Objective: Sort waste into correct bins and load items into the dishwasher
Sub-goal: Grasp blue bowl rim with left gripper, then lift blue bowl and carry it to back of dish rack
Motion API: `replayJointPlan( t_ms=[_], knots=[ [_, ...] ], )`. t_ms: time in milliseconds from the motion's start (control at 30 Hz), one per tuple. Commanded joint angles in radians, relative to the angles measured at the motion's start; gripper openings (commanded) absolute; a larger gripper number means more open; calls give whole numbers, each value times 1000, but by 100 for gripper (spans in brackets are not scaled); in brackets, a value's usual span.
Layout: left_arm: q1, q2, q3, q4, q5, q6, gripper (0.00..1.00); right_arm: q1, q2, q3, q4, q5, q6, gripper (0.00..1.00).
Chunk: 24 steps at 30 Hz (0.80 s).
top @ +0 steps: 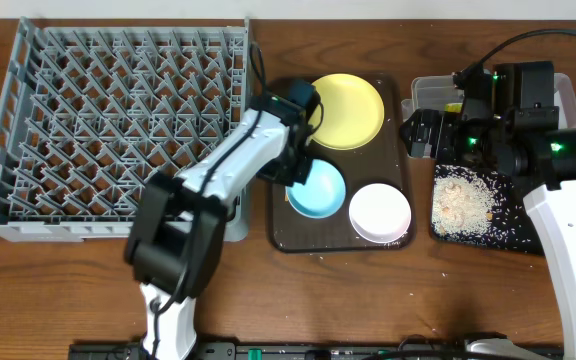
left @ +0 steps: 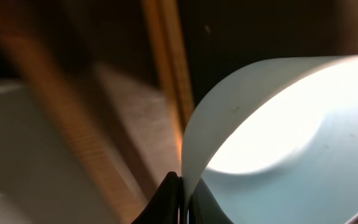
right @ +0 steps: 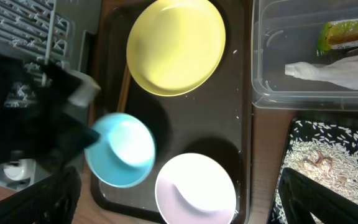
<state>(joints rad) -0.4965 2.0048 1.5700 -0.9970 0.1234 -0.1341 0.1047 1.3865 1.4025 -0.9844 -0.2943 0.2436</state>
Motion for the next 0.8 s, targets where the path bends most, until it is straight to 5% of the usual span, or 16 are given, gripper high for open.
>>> replayJointPlan(
  t_ms=[0, 233, 500, 767],
  knots=[
    [9, -139, 50, -6, -122, -1, 8, -5, 1, 3, -3, 6, -13, 99],
    [9, -307, 50, 39, -422, -4, 8, -5, 1, 3, -3, 6, -13, 99],
    [19, -320, 49, 307, -990, 16, 7, -5, 1, 3, -3, 6, -13, 99],
    [77, -190, 48, 714, -1065, 256, 8, -5, 1, 3, -3, 6, -13, 99]
  ],
)
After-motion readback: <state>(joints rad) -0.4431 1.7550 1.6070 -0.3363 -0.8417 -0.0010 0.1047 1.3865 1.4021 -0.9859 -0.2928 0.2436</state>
